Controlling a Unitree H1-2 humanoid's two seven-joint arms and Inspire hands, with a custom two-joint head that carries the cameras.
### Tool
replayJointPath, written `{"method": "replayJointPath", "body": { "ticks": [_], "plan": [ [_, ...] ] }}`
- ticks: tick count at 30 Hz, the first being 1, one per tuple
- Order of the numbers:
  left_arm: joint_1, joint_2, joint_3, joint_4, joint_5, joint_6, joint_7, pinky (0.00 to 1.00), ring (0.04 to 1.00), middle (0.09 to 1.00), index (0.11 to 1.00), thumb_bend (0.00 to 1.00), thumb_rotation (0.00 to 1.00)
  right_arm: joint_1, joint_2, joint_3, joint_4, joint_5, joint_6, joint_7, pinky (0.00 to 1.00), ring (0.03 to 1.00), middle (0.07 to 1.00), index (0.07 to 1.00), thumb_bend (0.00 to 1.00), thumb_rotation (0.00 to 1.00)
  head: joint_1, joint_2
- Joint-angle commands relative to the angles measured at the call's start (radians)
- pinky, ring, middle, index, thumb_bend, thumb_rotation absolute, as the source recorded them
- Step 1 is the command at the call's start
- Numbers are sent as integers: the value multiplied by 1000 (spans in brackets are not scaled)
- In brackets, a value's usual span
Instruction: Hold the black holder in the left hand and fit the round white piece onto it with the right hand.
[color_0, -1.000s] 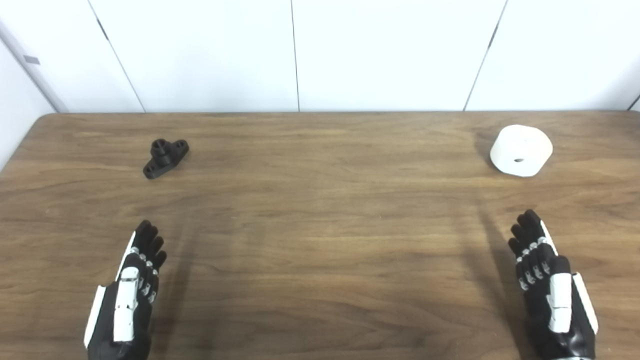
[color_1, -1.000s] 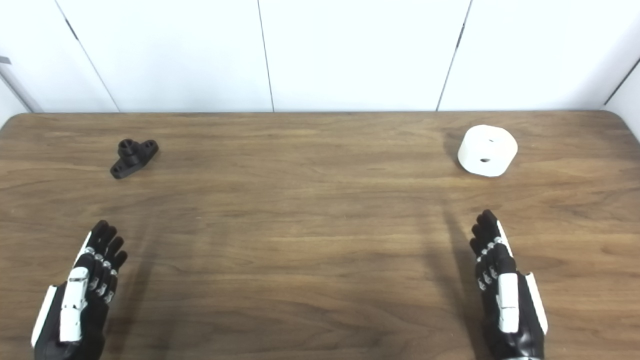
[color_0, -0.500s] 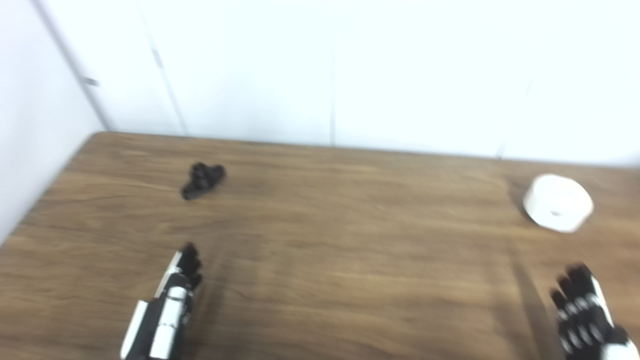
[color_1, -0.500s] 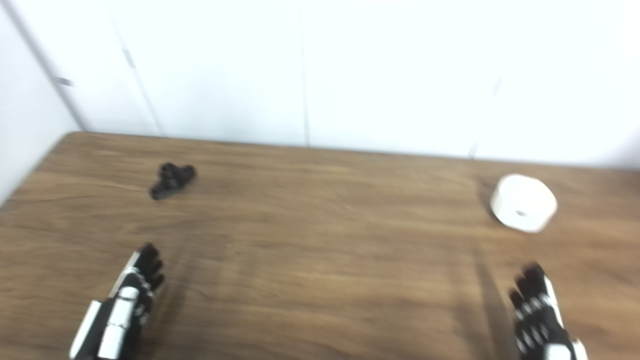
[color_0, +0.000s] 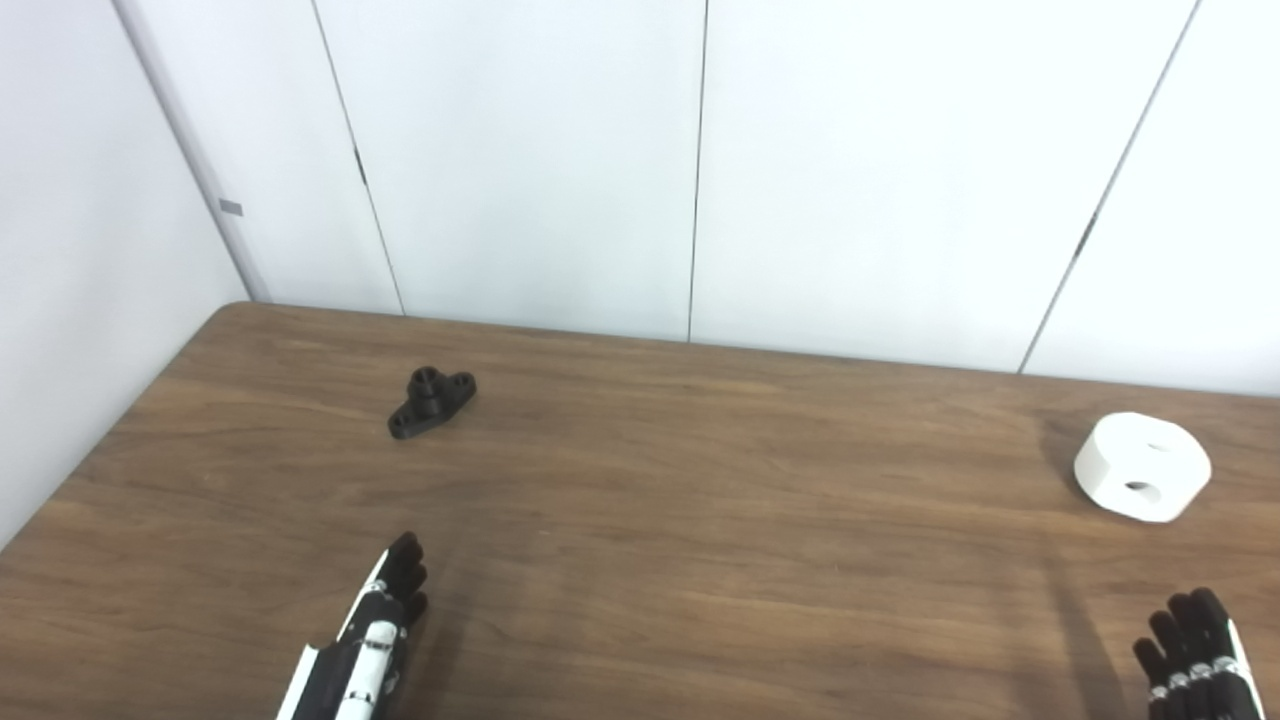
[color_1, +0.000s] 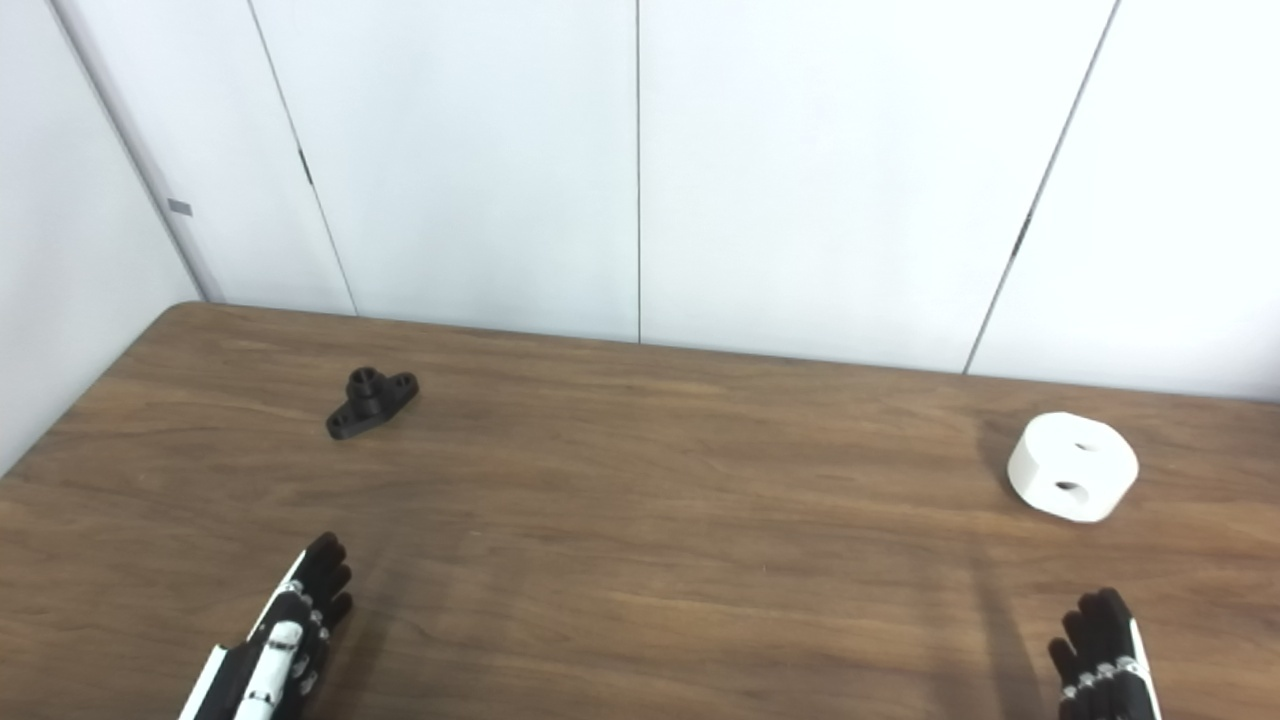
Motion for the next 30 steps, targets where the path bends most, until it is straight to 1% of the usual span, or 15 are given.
{"method": "replayJointPath", "body": {
  "ticks": [1, 3, 7, 9, 10, 12, 14, 16, 17, 18, 21, 22, 24, 27, 30],
  "plan": [
    [-5, -20, -3, -4, 20, -39, 6, 1000, 1000, 994, 988, 253, 857, -4, 14, -6, 94, -10, 11, -1, 1000, 1000, 1000, 996, 533, 1000, -3, 1],
    [-5, -17, -5, -2, 35, -42, 11, 1000, 1000, 990, 987, 271, 861, -5, 16, -6, 94, -9, 10, -1, 1000, 1000, 1000, 995, 547, 1000, -8, 1],
    [-4, -12, -5, -2, 62, -43, 18, 1000, 1000, 991, 995, 269, 893, 0, 24, -1, 77, -19, 20, -8, 1000, 1000, 1000, 996, 546, 1000, -10, 1],
    [-3, -8, -4, -3, 73, -46, 20, 1000, 997, 986, 988, 281, 891, 1, 26, 0, 75, -18, 19, -8, 1000, 1000, 1000, 998, 544, 998, -14, 5],
    [-3, -3, -3, -1, 82, -53, 18, 1000, 999, 992, 993, 276, 859, 2, 27, 0, 74, -19, 19, -8, 1000, 1000, 1000, 997, 544, 994, -16, 6],
    [-4, 6, 0, -1, 107, -64, 19, 1000, 1000, 995, 999, 276, 754, 3, 28, 1, 75, -22, 18, -8, 1000, 1000, 1000, 1000, 544, 994, -20, 8],
    [-4, 16, 3, -9, 141, -73, 20, 1000, 999, 995, 996, 312, 432, 3, 28, 1, 76, -22, 16, -7, 1000, 1000, 1000, 998, 537, 999, -22, 10],
    [-7, 27, 8, -24, 183, -76, 21, 1000, 1000, 999, 998, 331, 252, 5, 28, 2, 77, -17, 19, -5, 1000, 1000, 1000, 998, 535, 999, -25, 11],
    [-10, 31, 12, -34, 210, -72, 26, 994, 998, 999, 994, 355, 183, 5, 29, 3, 76, -17, 20, -5, 1000, 1000, 1000, 997, 534, 998, -25, 11],
    [-15, 34, 18, -49, 241, -60, 33, 981, 989, 993, 986, 385, 142, 5, 30, 3, 74, -18, 22, -7, 1000, 1000, 1000, 996, 532, 997, -24, 12],
    [-39, 31, 41, -91, 302, -16, 57, 954, 955, 967, 955, 485, 66, 5, 34, 5, 72, -16, 24, -8, 1000, 1000, 1000, 993, 527, 988, -20, 13],
    [-49, 30, 48, -103, 310, -3, 62, 954, 953, 962, 950, 533, 43, 5, 36, 5, 72, -16, 24, -8, 1000, 1000, 1000, 991, 533, 985, -20, 13],
    [-70, 35, 58, -127, 343, 35, 69, 960, 960, 962, 946, 586, 32, 4, 36, 5, 75, -15, 20, -6, 1000, 1000, 1000, 989, 535, 982, -20, 14],
    [-106, 52, 73, -163, 415, 94, 74, 948, 970, 963, 929, 650, 68, 3, 36, 7, 77, -21, 20, -7, 1000, 1000, 997, 982, 541, 982, -23, 19],
    [-148, 74, 90, -186, 480, 158, 72, 957, 975, 965, 925, 697, 132, 3, 39, 10, 74, -26, 23, -9, 1000, 1000, 999, 982, 555, 979, -27, 22]
  ]
}}
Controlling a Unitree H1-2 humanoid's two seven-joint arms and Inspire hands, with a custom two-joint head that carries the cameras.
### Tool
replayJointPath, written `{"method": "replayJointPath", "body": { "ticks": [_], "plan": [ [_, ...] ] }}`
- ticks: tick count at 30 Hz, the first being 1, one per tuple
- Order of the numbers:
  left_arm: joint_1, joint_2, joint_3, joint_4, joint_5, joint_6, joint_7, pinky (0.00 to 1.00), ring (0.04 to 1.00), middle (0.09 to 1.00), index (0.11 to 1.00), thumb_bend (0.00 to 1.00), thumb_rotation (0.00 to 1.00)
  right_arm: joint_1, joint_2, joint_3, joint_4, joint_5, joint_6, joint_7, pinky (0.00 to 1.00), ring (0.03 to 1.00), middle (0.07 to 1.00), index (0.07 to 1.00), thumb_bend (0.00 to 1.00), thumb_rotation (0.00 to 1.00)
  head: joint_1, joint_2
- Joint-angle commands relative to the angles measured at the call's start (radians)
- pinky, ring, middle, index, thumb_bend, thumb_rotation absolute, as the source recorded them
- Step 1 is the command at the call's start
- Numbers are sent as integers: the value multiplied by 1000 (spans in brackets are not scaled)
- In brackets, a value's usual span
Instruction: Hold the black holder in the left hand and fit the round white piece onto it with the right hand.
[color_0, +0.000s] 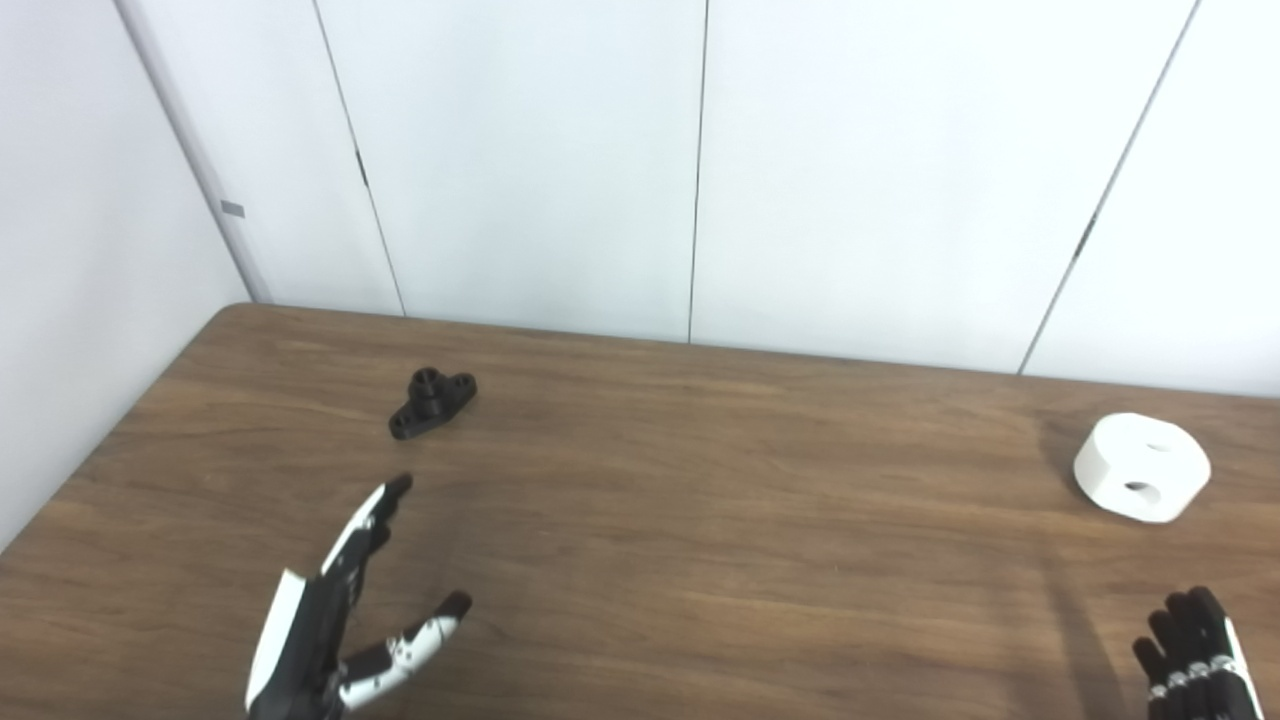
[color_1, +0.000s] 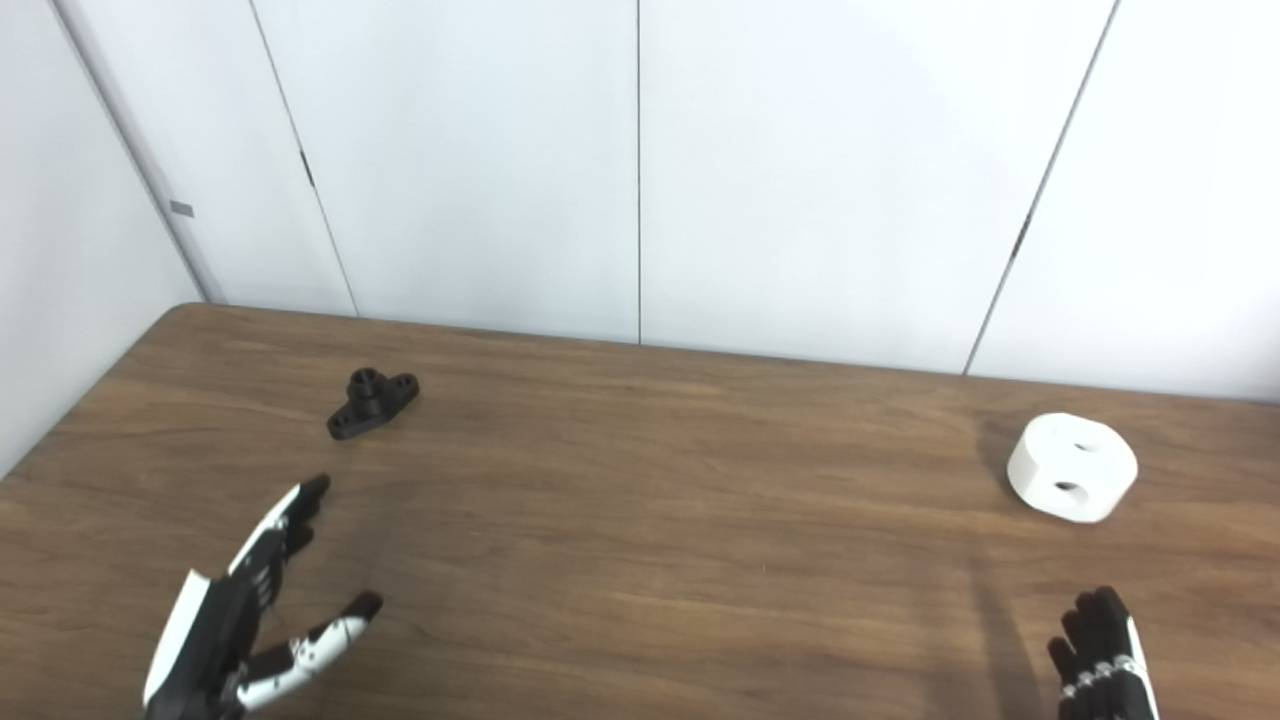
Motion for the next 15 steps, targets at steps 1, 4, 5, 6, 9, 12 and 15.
{"method": "replayJointPath", "body": {
  "ticks": [1, 4, 5, 6, 9, 12, 15],
  "plan": [
    [-33, 34, 20, -44, 41, 26, 16, 963, 976, 963, 922, 711, 165, 3, 34, 7, 73, -11, 25, -8, 1000, 1000, 1000, 983, 557, 977, -3, 3],
    [-74, 59, 35, -47, 86, 76, 16, 944, 962, 956, 918, 732, 225, 4, 34, 10, 73, -14, 25, -8, 1000, 1000, 996, 981, 552, 975, -11, 1],
    [-90, 70, 41, -45, 105, 93, 17, 943, 961, 954, 913, 727, 227, 4, 35, 10, 72, -16, 25, -9, 1000, 1000, 995, 980, 553, 977, -11, 1],
    [-106, 81, 45, -39, 128, 105, 19, 925, 954, 950, 905, 724, 223, 3, 37, 9, 71, -20, 26, -12, 1000, 1000, 991, 979, 545, 974, -11, 1],
    [-137, 107, 51, -7, 169, 109, 28, 939, 961, 954, 903, 723, 258, 2, 40, 9, 69, -28, 28, -18, 1000, 999, 985, 980, 545, 965, -11, -1],
    [-171, 126, 52, 27, 208, 124, 35, 981, 982, 964, 904, 721, 290, 2, 40, 9, 75, -24, 18, -14, 1000, 1000, 989, 982, 545, 968, -12, -1],
    [-203, 138, 49, 65, 252, 128, 53, 977, 986, 961, 897, 731, 337, 1, 40, 8, 79, -19, 13, -13, 1000, 1000, 990, 981, 536, 968, -13, 0]
  ]
}}
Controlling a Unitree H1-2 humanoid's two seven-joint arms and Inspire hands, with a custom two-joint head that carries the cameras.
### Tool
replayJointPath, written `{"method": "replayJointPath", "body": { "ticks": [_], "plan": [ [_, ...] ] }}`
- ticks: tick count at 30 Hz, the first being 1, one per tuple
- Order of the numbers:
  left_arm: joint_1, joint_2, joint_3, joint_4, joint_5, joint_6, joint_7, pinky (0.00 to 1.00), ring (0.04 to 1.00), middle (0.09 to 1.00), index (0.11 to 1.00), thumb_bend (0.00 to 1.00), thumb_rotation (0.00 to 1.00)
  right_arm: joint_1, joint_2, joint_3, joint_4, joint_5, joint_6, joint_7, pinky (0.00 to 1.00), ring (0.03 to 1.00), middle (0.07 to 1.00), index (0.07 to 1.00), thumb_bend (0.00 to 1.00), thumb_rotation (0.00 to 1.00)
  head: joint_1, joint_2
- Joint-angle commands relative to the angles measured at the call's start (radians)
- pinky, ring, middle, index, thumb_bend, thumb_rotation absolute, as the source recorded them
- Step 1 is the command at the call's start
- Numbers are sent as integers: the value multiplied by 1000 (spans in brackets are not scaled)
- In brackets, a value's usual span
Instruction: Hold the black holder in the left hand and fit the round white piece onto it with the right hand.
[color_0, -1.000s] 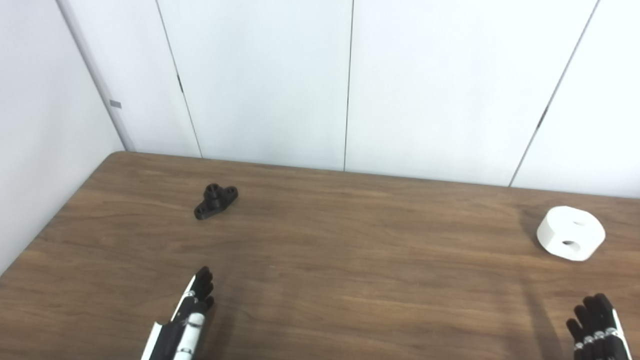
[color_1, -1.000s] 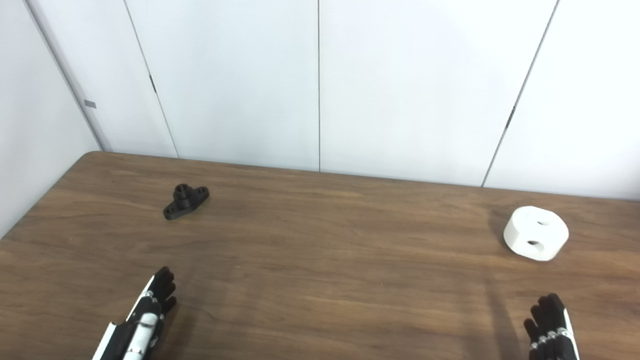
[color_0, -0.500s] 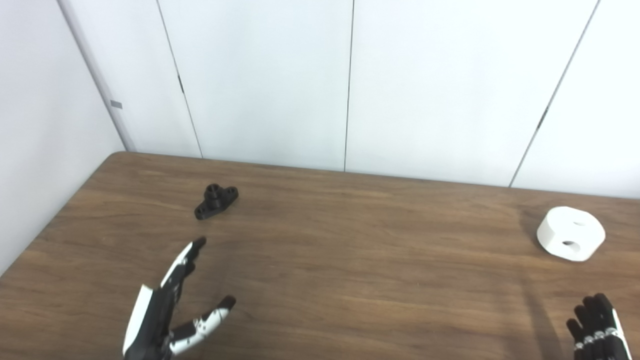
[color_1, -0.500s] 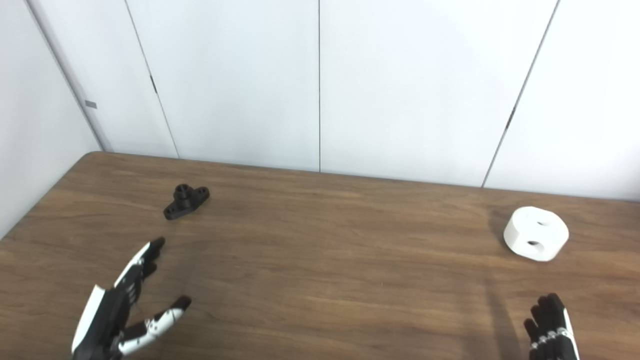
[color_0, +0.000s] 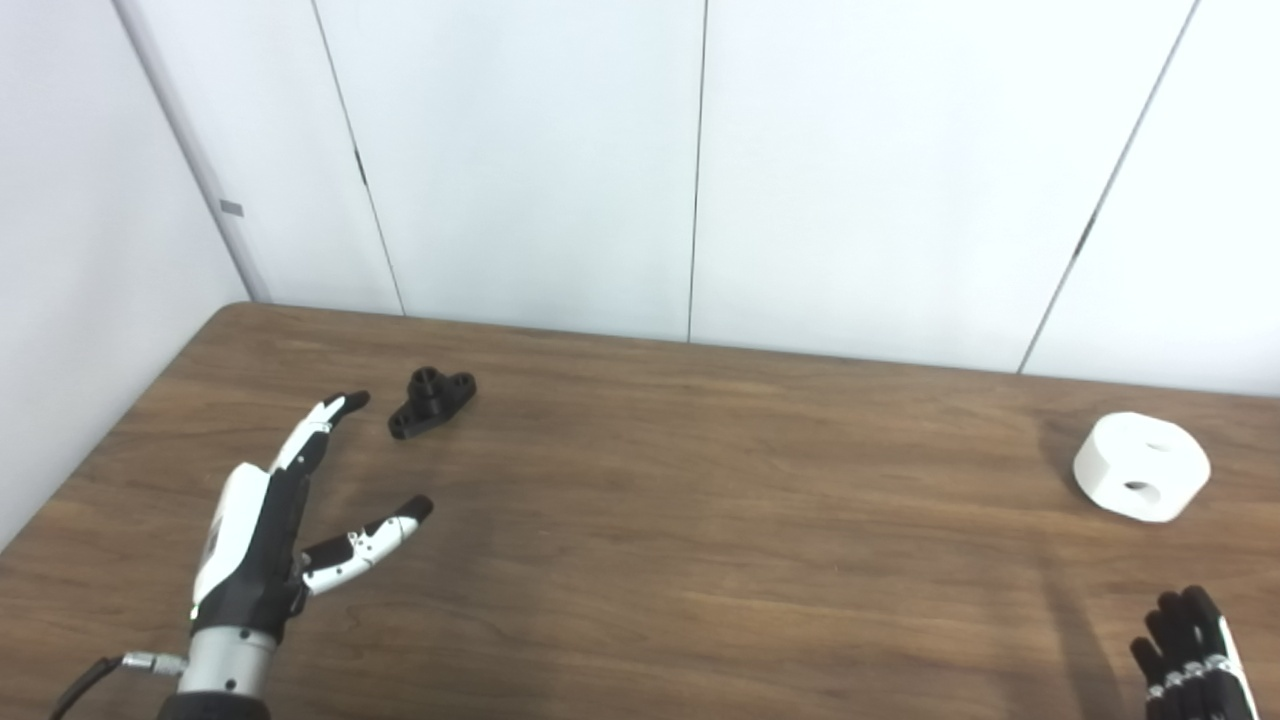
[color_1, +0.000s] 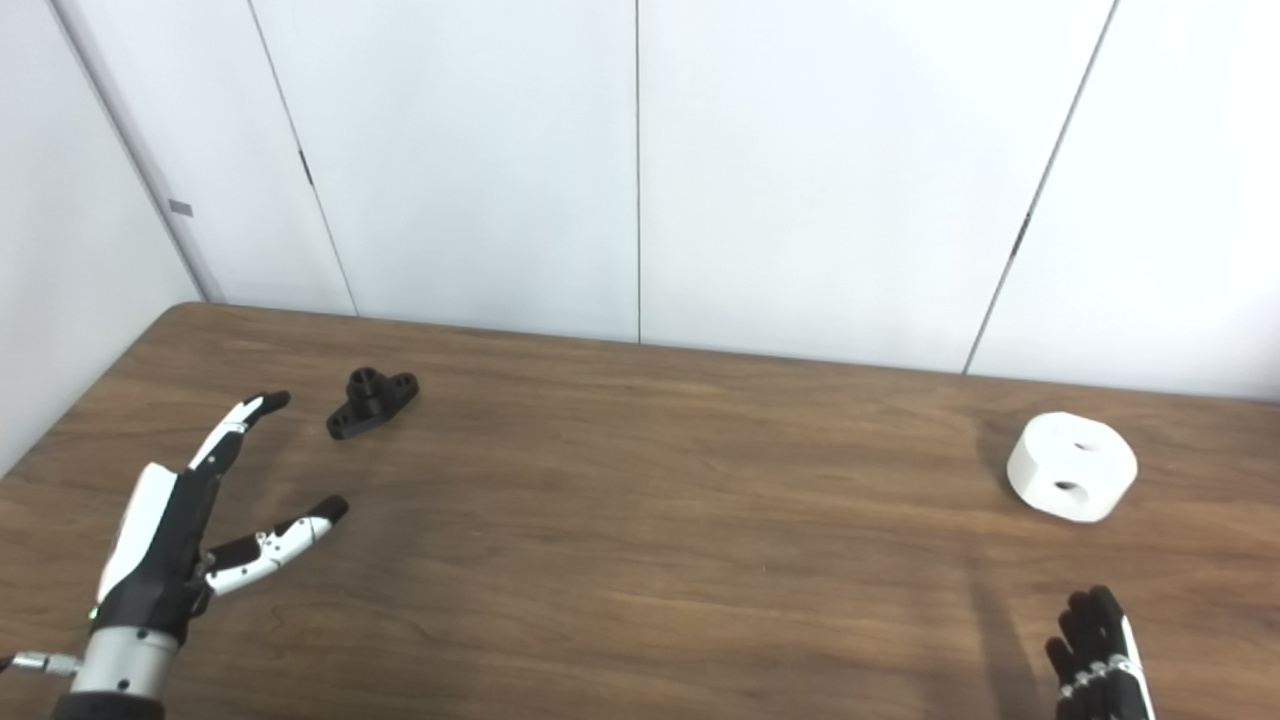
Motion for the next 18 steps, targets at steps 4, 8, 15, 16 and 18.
{"method": "replayJointPath", "body": {
  "ticks": [4, 8, 15, 16, 18],
  "plan": [
    [-81, 39, -3, 53, 79, -10, 56, 954, 984, 943, 877, 737, 351, 2, 38, 4, 83, -2, 12, -7, 1000, 1000, 988, 983, 554, 962, 1, 1],
    [-129, 48, -5, 109, 84, -11, 70, 961, 998, 956, 880, 745, 315, 2, 39, 3, 85, -7, 9, -10, 1000, 996, 983, 976, 558, 956, 2, 2],
    [-207, 81, -24, 207, 125, 16, 89, 999, 998, 956, 871, 791, 378, 4, 38, 6, 81, -5, 13, -8, 1000, 1000, 990, 985, 553, 951, 0, 4],
    [-219, 86, -28, 221, 130, 21, 89, 1000, 996, 953, 869, 796, 387, 5, 38, 6, 79, -5, 14, -8, 1000, 1000, 992, 986, 553, 957, 1, 5],
    [-248, 95, -36, 247, 124, 44, 75, 982, 992, 950, 868, 796, 400, 7, 38, 6, 77, -6, 16, -8, 1000, 1000, 991, 988, 557, 962, 1, 5]
  ]
}}
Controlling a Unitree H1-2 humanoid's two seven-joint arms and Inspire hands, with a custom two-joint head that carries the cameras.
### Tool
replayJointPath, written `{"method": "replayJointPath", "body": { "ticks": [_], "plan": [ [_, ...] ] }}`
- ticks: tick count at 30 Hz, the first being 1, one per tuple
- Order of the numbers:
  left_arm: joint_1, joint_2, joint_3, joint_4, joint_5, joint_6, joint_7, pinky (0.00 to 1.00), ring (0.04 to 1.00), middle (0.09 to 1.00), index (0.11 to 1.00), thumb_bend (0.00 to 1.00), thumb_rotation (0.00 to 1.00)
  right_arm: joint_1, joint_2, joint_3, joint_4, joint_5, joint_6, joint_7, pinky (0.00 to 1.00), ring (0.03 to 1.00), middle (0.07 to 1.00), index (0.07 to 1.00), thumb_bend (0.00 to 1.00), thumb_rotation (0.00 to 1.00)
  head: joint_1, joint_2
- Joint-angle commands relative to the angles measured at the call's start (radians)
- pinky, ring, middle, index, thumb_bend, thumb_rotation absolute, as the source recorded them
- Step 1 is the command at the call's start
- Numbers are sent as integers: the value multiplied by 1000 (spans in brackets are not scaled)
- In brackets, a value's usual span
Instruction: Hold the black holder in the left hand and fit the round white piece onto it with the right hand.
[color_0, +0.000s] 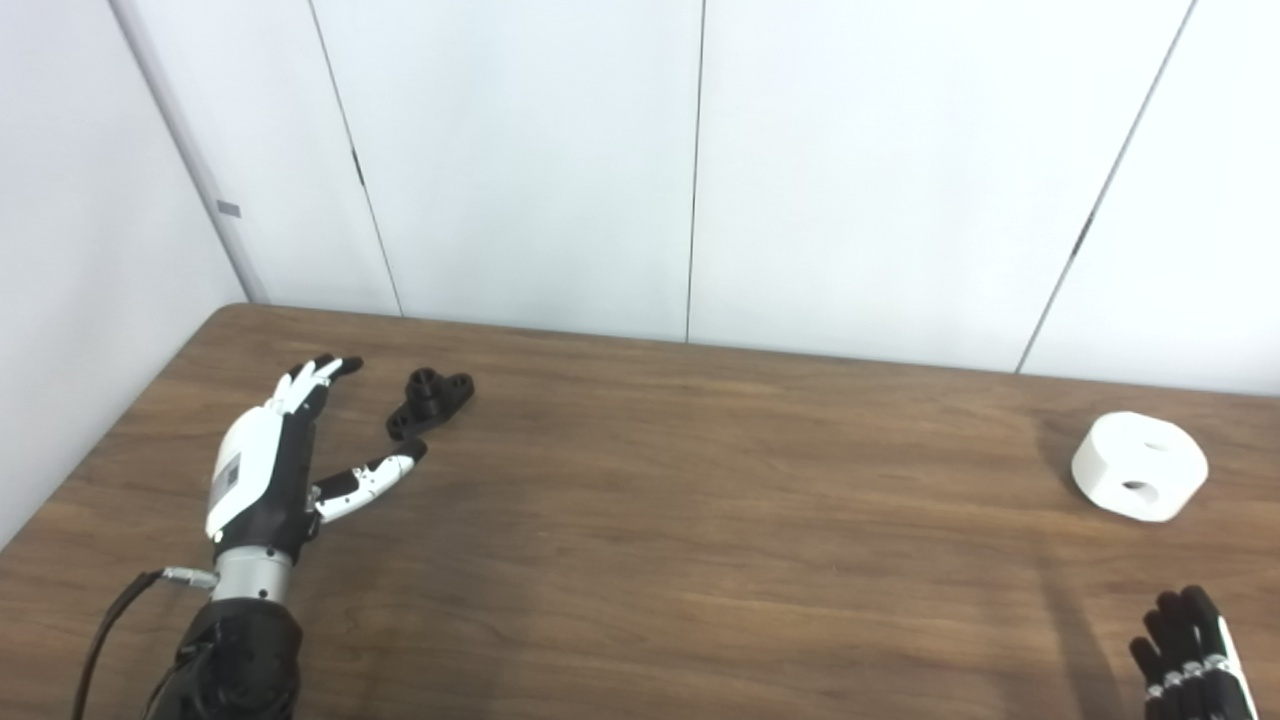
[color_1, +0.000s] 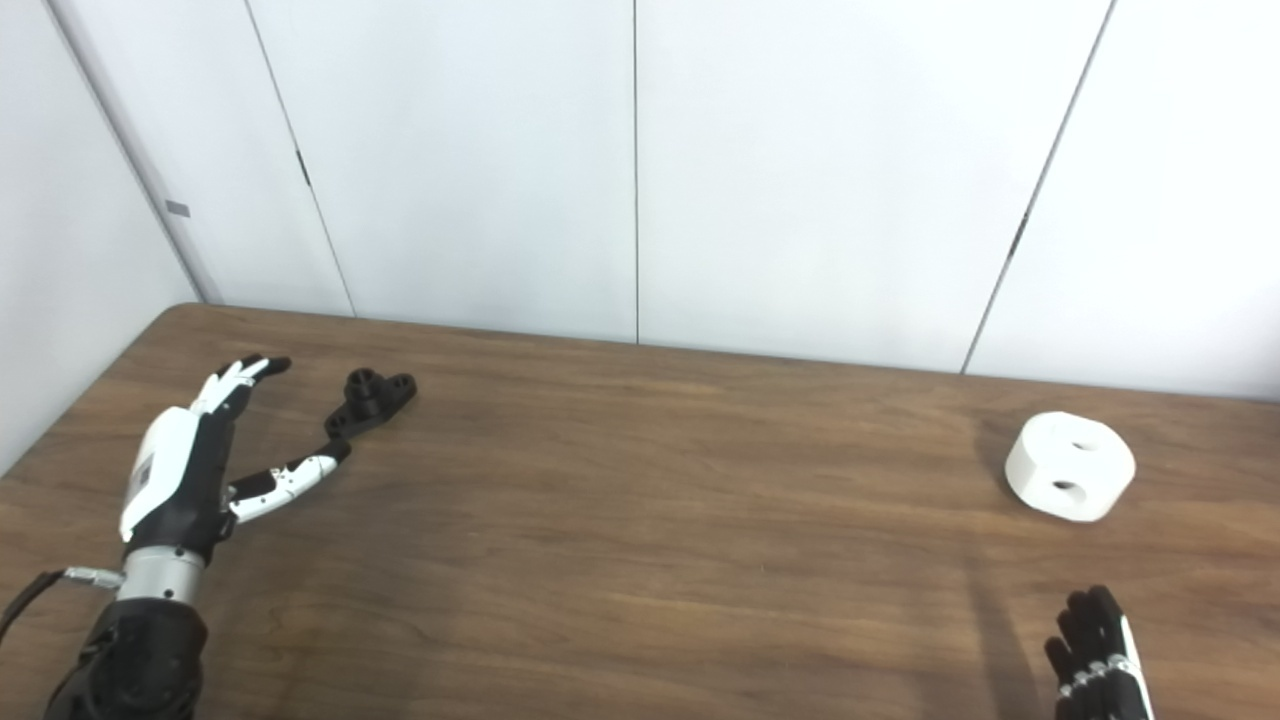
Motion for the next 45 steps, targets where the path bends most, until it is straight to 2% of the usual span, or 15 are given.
{"method": "replayJointPath", "body": {
  "ticks": [1, 4, 11, 21, 27, 35, 43, 45],
  "plan": [
    [-70, 39, -4, 2, 6, 15, 9, 969, 994, 950, 868, 794, 402, 7, 38, 6, 75, -4, 18, -8, 1000, 1000, 991, 987, 557, 962, 1, 3],
    [-108, 51, -23, 42, 0, 29, 4, 939, 987, 939, 856, 799, 384, 8, 40, 6, 75, -2, 15, -8, 1000, 1000, 986, 981, 555, 955, 2, 2],
    [-182, 59, -59, 130, 13, 72, 19, 997, 993, 929, 834, 817, 352, 9, 42, 8, 71, -12, 19, -12, 1000, 1000, 994, 988, 560, 963, 1, 5],
    [-273, 89, -118, 275, 65, 136, 63, 1000, 992, 941, 820, 836, 339, 9, 46, 13, 65, -5, 22, -13, 1000, 1000, 989, 989, 543, 964, 1, 4],
    [-309, 103, -146, 352, 88, 142, 117, 1000, 987, 932, 810, 846, 331, 11, 45, 16, 65, -14, 18, -14, 1000, 1000, 993, 990, 551, 959, 1, 5],
    [-333, 122, -171, 398, 89, 169, 130, 1000, 990, 935, 808, 839, 331, 13, 43, 19, 61, -11, 20, -17, 1000, 1000, 997, 994, 543, 966, 2, 7],
    [-357, 146, -208, 420, 85, 207, 103, 1000, 990, 935, 809, 831, 358, 17, 43, 18, 58, -4, 21, -17, 1000, 998, 987, 989, 539, 958, 2, 9],
    [-363, 148, -218, 428, 85, 210, 103, 1000, 987, 931, 786, 831, 347, 19, 41, 18, 55, -4, 23, -17, 1000, 1000, 991, 993, 544, 957, 1, 10]
  ]
}}
